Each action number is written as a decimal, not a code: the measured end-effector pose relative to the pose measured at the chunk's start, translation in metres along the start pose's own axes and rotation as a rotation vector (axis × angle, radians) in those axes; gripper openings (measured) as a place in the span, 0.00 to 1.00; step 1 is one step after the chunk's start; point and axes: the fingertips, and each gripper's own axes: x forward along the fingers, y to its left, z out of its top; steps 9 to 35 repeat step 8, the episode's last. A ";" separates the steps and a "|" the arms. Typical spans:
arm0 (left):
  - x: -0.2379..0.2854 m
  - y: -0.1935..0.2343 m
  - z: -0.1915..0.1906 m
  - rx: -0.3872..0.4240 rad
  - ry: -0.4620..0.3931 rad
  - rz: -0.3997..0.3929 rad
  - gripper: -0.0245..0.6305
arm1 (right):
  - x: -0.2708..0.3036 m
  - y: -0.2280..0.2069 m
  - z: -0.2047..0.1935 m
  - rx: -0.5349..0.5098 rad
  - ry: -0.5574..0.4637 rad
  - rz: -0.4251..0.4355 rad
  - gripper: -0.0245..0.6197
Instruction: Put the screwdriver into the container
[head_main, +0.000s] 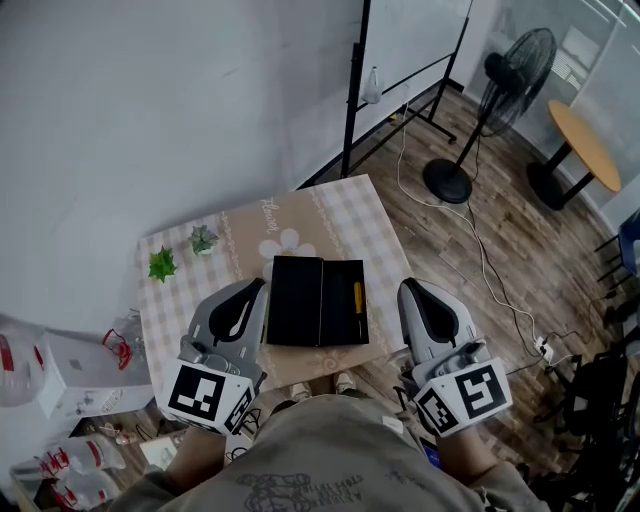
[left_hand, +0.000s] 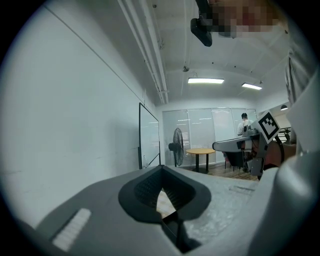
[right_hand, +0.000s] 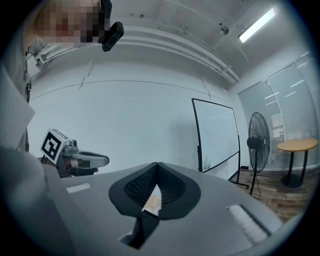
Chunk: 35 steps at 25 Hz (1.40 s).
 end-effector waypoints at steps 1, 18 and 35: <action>0.000 -0.001 0.000 0.000 0.001 -0.001 0.04 | 0.000 0.000 0.000 -0.001 0.002 -0.001 0.08; 0.002 -0.002 -0.002 -0.003 0.006 -0.012 0.04 | 0.001 -0.001 -0.002 -0.010 0.012 -0.008 0.08; 0.002 -0.002 -0.002 -0.003 0.006 -0.012 0.04 | 0.001 -0.001 -0.002 -0.010 0.012 -0.008 0.08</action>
